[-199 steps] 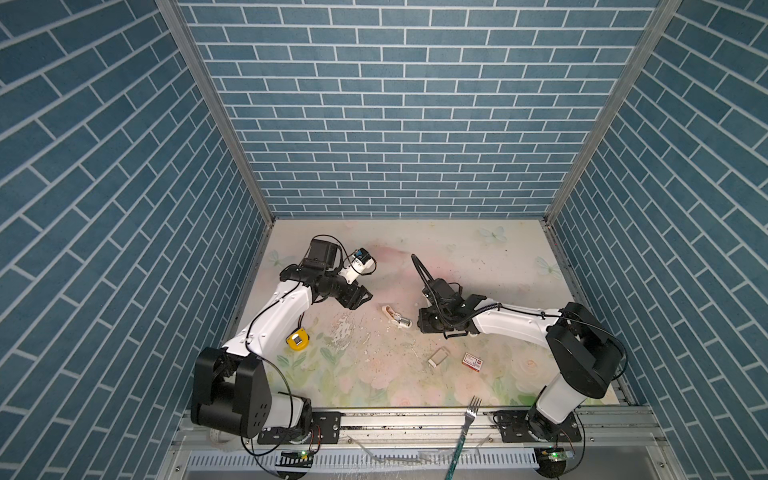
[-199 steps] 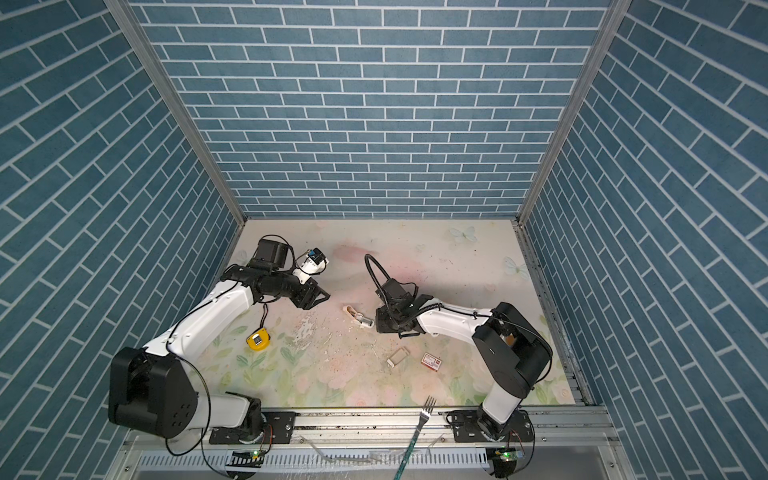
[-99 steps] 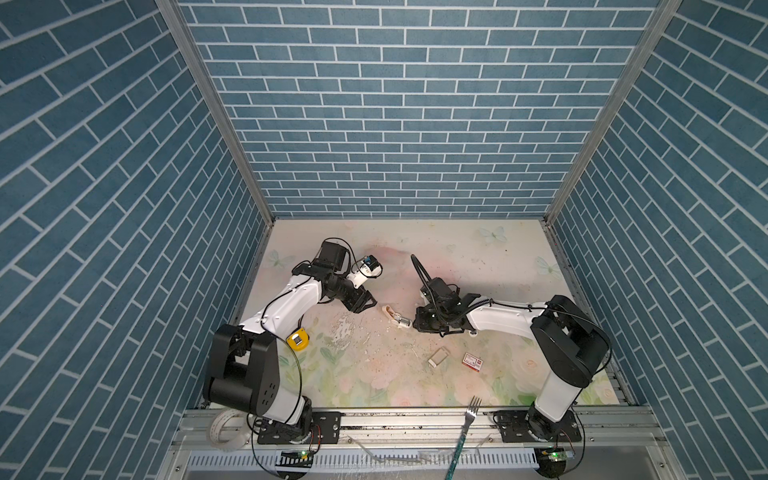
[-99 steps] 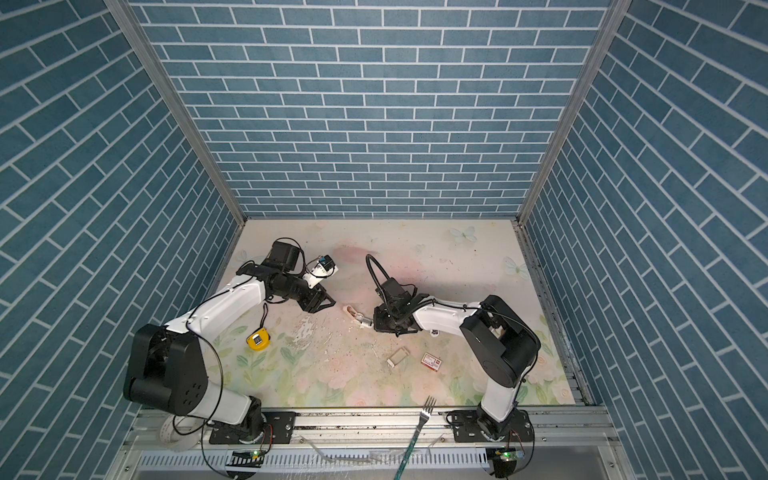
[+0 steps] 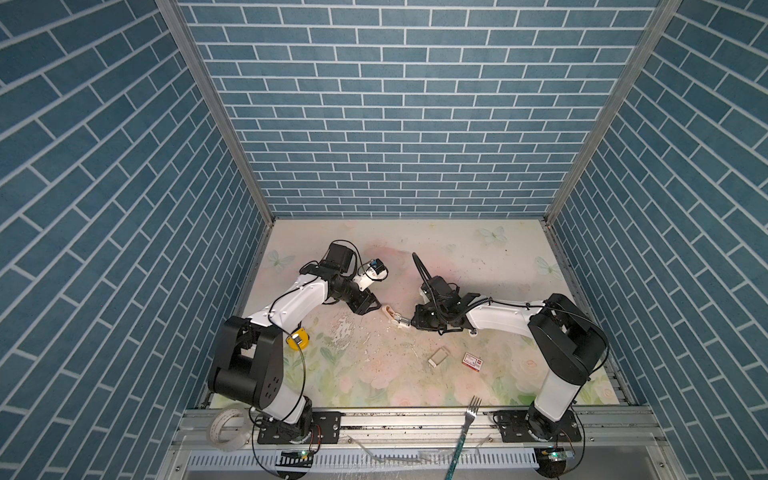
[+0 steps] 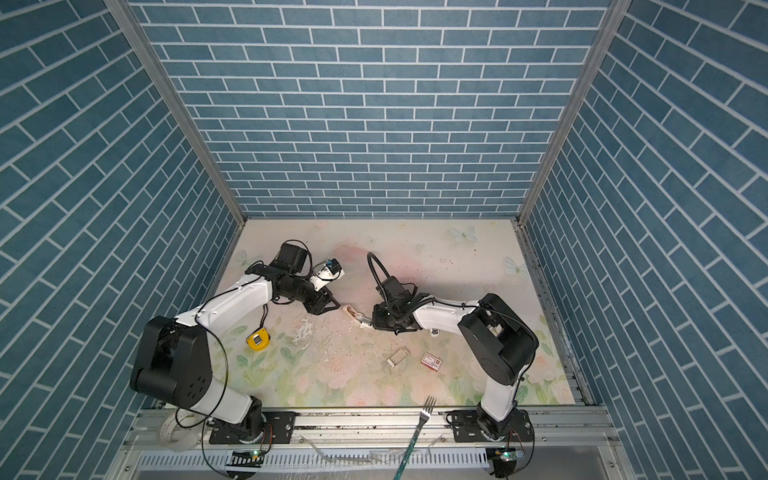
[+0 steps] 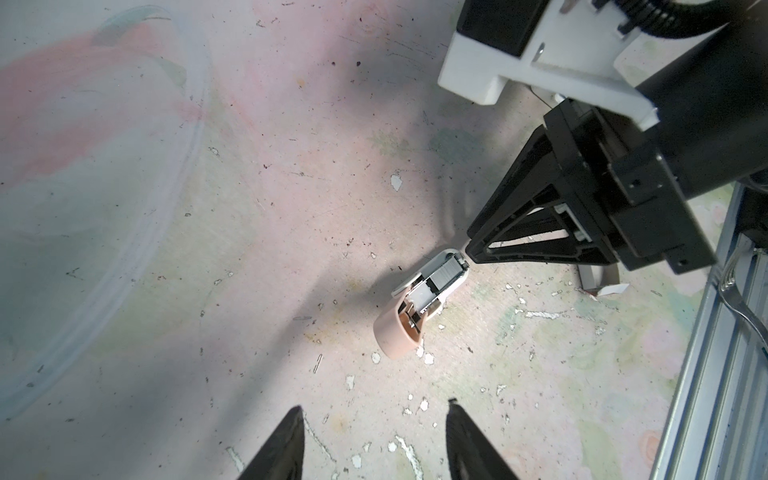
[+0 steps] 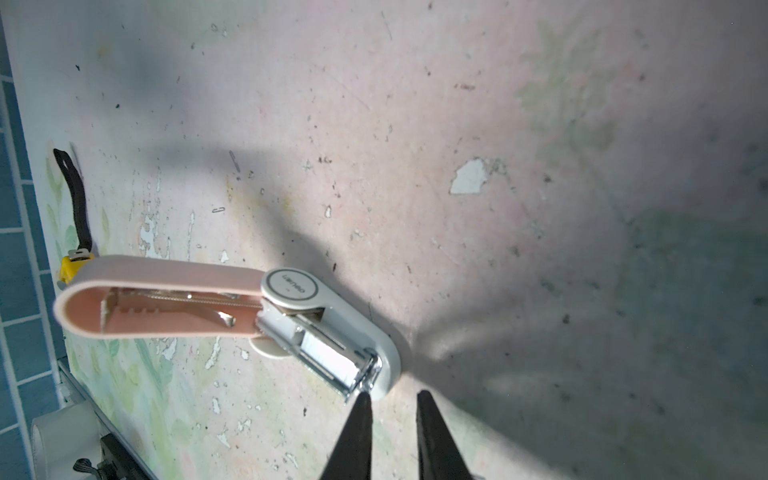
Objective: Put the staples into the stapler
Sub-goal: 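Bring the left gripper to the stapler's pink lid while right gripper holds base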
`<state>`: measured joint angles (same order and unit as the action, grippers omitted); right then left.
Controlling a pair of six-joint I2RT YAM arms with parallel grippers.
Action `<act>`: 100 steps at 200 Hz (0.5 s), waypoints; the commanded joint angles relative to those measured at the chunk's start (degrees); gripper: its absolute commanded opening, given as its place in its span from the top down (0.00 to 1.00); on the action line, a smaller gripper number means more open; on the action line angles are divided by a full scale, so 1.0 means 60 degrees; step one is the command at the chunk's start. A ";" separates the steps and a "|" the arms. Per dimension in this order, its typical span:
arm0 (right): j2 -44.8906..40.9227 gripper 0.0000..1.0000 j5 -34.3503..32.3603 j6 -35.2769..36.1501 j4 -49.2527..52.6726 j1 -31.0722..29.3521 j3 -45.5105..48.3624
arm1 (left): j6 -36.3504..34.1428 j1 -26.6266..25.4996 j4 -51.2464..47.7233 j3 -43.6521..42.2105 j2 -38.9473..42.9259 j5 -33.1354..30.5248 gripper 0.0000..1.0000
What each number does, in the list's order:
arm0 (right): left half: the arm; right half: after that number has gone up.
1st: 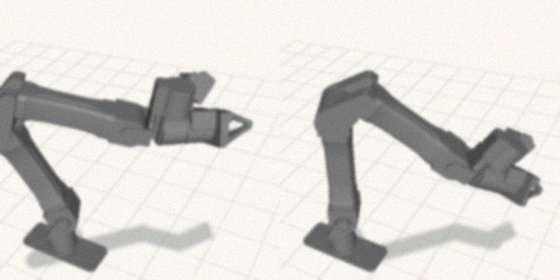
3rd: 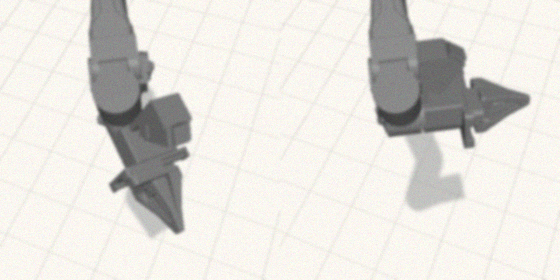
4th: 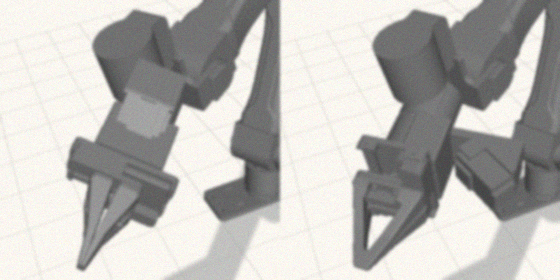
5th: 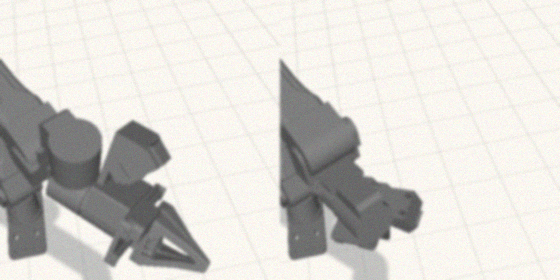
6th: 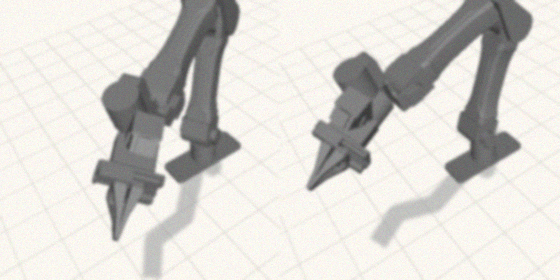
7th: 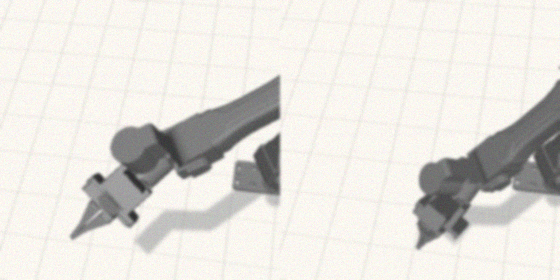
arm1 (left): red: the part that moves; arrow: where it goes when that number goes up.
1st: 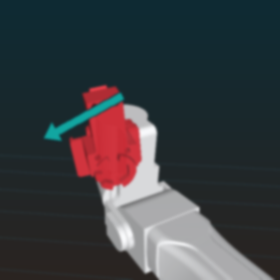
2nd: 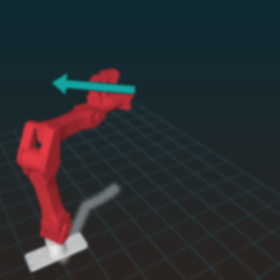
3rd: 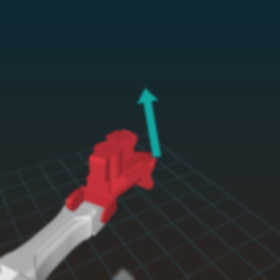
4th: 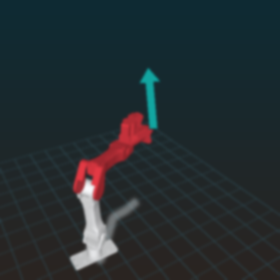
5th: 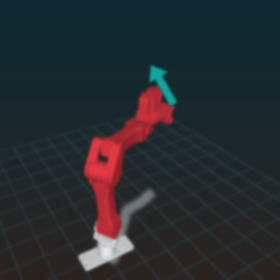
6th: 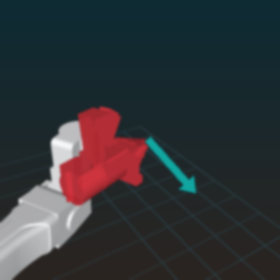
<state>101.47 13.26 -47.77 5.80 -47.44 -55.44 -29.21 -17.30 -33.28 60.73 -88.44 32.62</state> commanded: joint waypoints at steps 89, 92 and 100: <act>0.0377 0.79 0.0083 -0.0227 -0.0030 0.0051 -0.0357 | -0.0172 -0.0164 0.0161 0.0026 -0.0626 0.0115 0.49; 0.0367 0.79 0.0077 -0.0227 -0.0022 0.0049 -0.0357 | -0.0160 -0.0164 0.0180 0.0016 -0.0629 0.0126 0.50; 0.0359 0.79 0.0061 -0.0227 0.0010 0.0050 -0.0376 | -0.0157 -0.0162 0.0205 0.0003 -0.0626 0.0129 0.50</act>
<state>103.22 13.74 -47.77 5.50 -47.35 -56.31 -29.45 -17.91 -32.23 60.73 -91.57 32.67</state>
